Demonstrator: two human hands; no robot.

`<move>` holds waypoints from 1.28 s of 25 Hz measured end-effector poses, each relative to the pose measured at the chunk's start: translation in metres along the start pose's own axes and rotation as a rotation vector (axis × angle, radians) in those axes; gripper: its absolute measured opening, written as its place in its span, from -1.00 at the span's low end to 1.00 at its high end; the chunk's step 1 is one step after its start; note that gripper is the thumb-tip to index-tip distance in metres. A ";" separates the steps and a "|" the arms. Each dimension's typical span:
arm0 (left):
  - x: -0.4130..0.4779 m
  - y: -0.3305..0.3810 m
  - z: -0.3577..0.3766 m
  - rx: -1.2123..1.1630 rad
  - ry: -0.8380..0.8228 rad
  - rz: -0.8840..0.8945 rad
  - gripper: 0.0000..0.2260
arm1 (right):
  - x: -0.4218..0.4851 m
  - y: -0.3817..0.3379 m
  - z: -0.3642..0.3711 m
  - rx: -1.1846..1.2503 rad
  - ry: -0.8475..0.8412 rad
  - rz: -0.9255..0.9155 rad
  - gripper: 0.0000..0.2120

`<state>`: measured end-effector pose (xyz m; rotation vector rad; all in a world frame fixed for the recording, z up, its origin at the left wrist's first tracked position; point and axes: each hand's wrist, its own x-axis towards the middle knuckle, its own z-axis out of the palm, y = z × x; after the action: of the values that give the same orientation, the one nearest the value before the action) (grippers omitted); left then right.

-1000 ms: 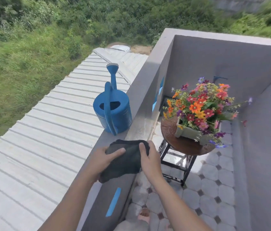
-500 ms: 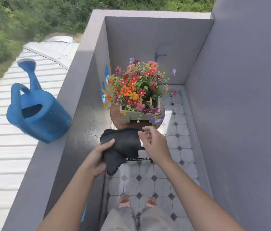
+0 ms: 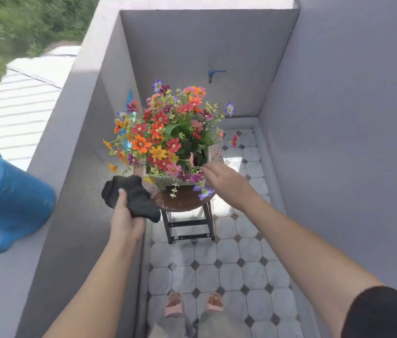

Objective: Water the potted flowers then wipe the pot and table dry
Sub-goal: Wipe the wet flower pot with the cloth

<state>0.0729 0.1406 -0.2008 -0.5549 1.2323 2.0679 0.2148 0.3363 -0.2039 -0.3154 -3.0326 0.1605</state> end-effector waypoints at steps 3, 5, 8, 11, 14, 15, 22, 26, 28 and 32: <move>0.015 -0.014 0.009 0.115 -0.033 0.099 -0.79 | 0.017 0.006 0.004 -0.109 -0.023 -0.118 -0.70; 0.021 -0.021 0.008 0.172 -0.035 0.116 -0.78 | 0.020 0.004 0.007 -0.130 -0.017 -0.142 -0.65; 0.023 -0.026 0.006 0.213 -0.012 0.177 -0.71 | 0.016 -0.001 0.006 -0.090 0.086 -0.160 -0.66; 0.017 -0.021 0.015 0.303 0.023 0.287 -0.72 | 0.020 0.000 -0.004 -0.014 0.161 -0.156 -0.70; 0.018 -0.014 0.040 0.455 0.028 0.405 -0.66 | 0.042 0.009 -0.016 0.001 0.163 -0.092 -0.72; 0.022 -0.012 0.049 0.498 0.024 0.452 -0.56 | 0.050 0.015 -0.022 -0.022 0.178 -0.078 -0.70; 0.058 -0.031 0.100 0.888 0.049 0.790 -0.42 | 0.074 0.038 -0.046 0.046 0.002 0.055 -0.63; 0.080 -0.038 0.105 1.160 0.196 1.118 -0.49 | 0.078 0.043 -0.056 0.092 -0.085 0.125 -0.58; 0.085 -0.039 0.104 1.217 0.257 1.224 -0.48 | 0.080 0.047 -0.053 0.092 -0.084 0.124 -0.59; 0.082 -0.041 0.110 1.277 0.177 1.408 -0.53 | 0.087 0.054 -0.047 0.108 -0.044 0.111 -0.56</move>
<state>0.0429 0.2775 -0.2271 1.0205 3.1099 1.3876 0.1456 0.4111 -0.1569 -0.4773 -3.0353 0.3418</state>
